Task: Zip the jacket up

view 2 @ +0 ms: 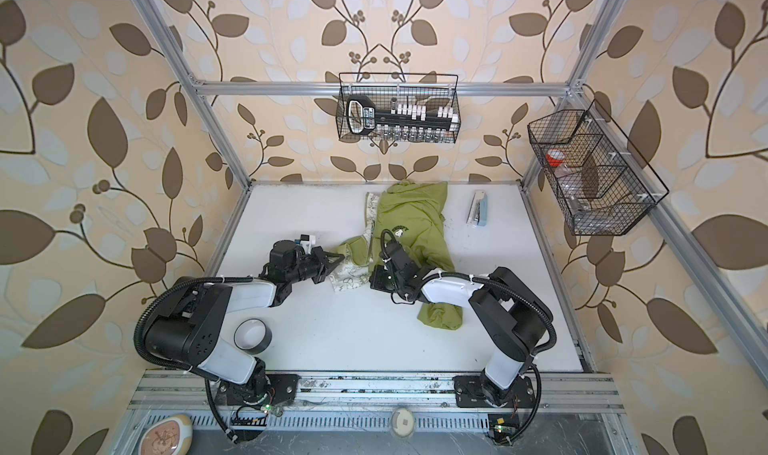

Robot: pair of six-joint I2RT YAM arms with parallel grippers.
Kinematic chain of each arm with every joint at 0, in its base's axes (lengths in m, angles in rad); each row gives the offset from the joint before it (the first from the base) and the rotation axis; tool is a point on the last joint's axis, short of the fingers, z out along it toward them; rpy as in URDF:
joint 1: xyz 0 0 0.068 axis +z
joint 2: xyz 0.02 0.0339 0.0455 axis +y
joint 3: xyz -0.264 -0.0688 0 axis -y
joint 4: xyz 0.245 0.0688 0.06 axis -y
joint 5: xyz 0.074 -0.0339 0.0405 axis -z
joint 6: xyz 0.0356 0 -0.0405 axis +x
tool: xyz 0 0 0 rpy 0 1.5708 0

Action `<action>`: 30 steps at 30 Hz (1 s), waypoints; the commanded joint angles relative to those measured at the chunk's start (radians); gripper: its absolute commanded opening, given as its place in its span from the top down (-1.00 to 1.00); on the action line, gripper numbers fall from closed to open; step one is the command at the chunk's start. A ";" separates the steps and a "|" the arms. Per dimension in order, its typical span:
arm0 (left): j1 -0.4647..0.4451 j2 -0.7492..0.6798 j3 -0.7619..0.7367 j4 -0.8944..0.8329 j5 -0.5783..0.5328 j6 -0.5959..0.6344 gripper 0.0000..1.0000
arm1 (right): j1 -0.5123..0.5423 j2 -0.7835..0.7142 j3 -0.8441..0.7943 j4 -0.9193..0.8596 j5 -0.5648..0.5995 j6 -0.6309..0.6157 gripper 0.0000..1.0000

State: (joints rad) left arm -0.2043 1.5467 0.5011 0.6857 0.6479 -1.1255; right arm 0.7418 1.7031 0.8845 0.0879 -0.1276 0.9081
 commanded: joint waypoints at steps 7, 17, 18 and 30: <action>-0.009 -0.007 -0.004 0.060 0.025 0.004 1.00 | -0.005 0.008 -0.013 -0.004 -0.026 -0.009 0.69; -0.009 -0.006 -0.002 0.061 0.024 0.003 1.00 | -0.010 0.015 0.000 -0.037 -0.035 -0.045 0.67; -0.009 -0.005 -0.001 0.062 0.024 0.003 1.00 | -0.012 0.019 0.006 -0.044 -0.037 -0.049 0.68; -0.009 -0.006 -0.003 0.066 0.027 0.000 1.00 | -0.018 0.034 0.017 -0.050 -0.069 -0.072 0.92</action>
State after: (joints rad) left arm -0.2043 1.5467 0.5011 0.7048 0.6483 -1.1297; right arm 0.7261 1.7191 0.8845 0.0479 -0.1768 0.8520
